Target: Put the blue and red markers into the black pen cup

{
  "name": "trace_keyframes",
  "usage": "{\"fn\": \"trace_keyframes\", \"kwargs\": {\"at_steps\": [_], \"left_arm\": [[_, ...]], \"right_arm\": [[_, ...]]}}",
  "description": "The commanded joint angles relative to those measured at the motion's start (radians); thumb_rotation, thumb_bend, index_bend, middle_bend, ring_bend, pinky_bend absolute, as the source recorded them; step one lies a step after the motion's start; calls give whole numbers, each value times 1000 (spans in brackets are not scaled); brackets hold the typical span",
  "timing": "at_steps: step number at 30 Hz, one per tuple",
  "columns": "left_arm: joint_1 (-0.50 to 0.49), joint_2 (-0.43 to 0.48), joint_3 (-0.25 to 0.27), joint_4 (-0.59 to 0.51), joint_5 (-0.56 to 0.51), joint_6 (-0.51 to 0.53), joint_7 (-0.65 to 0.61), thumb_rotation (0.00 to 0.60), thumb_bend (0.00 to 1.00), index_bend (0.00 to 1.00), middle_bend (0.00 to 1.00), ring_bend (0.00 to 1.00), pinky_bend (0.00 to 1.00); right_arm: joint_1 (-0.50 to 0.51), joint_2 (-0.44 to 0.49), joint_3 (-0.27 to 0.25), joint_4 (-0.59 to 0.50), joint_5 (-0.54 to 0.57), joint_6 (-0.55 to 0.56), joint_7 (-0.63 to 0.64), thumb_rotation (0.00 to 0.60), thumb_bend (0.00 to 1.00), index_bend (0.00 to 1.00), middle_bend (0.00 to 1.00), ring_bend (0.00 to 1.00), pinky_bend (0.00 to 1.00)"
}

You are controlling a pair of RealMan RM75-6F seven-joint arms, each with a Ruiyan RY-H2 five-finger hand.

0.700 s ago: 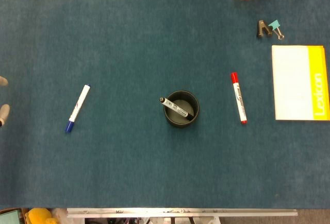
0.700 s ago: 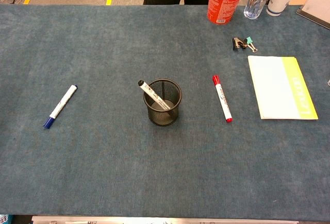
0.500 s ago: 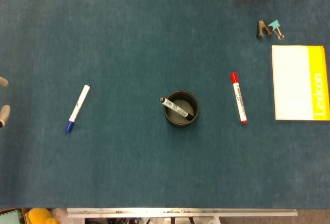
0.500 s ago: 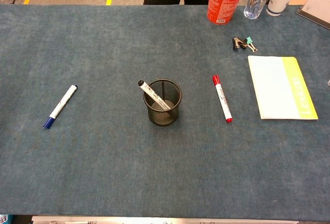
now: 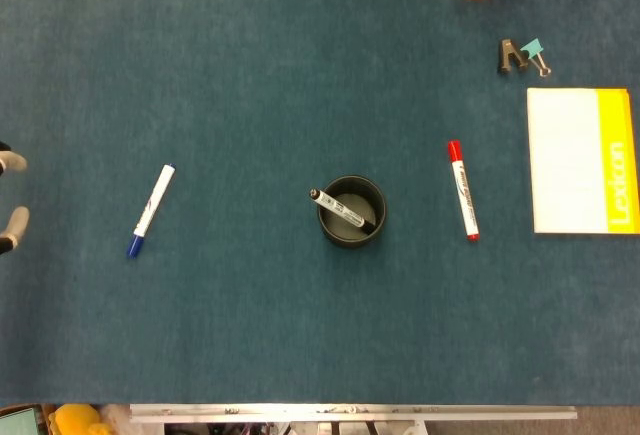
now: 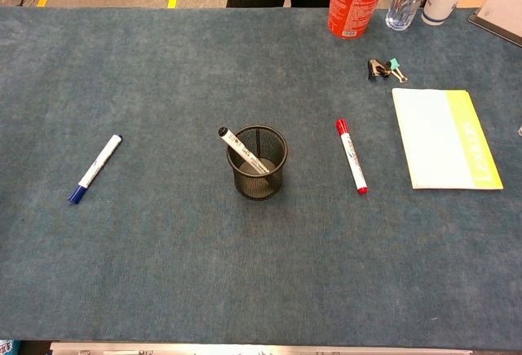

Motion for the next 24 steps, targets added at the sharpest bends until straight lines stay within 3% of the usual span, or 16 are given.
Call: {"fn": "trace_keyframes", "kwargs": {"at_steps": [1,11,24], "left_arm": [[-3,4,1,-2,6,-2,-5,600,270,350,283,224,232],[-17,30,22,5,41,-38,-39,600,270,364,286,224,232],[-183,61,97,146,260,-248,-260,600,271,416,295,224,232]], "right_arm": [[21,7,-2,-7,-23,-20,7,600,138,455,369,287,255],[77,9,-5,-25,-72,-67,-2,600,138,456,369,287,255],[62,26,1,-40,-49,-30,-7,600,138,456,369,287,255]]}}
